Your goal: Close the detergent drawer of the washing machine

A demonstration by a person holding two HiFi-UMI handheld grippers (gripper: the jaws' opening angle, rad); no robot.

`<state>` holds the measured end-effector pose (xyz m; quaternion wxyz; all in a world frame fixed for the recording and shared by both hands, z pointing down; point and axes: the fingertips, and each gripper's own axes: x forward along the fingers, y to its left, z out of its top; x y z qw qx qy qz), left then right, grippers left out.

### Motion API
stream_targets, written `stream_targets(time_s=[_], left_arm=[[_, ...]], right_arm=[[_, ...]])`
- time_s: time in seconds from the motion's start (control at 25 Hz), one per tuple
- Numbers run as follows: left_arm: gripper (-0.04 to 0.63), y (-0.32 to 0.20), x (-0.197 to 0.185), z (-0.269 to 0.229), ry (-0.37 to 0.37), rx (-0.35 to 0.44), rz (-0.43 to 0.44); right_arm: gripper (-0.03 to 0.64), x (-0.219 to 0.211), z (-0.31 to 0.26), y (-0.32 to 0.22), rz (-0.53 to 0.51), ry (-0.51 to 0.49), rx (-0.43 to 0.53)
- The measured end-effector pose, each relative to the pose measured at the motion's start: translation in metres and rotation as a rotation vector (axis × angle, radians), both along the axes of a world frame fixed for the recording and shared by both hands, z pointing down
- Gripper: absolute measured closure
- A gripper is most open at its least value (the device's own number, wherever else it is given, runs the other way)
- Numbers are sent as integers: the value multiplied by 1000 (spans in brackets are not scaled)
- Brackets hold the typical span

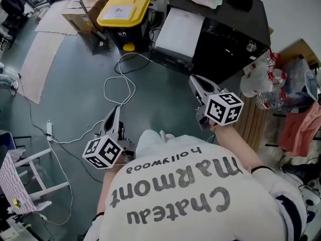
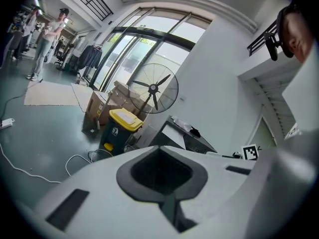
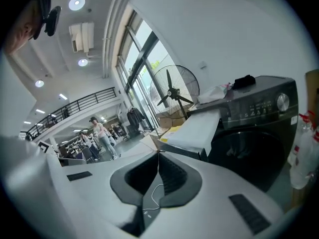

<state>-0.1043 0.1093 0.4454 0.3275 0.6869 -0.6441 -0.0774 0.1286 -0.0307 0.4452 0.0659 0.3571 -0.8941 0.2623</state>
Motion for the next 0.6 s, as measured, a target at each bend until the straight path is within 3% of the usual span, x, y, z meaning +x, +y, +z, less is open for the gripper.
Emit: stream_targets(time_s=[0.32,0.6], left_arm=[[588,-32,-25,22,-23,-66,51],[588,-68,-73,17,-65,-65,62]], right_arm=[[588,-9,54,0,81,29,-125],[588,-22,100,-7,186,43,-208]])
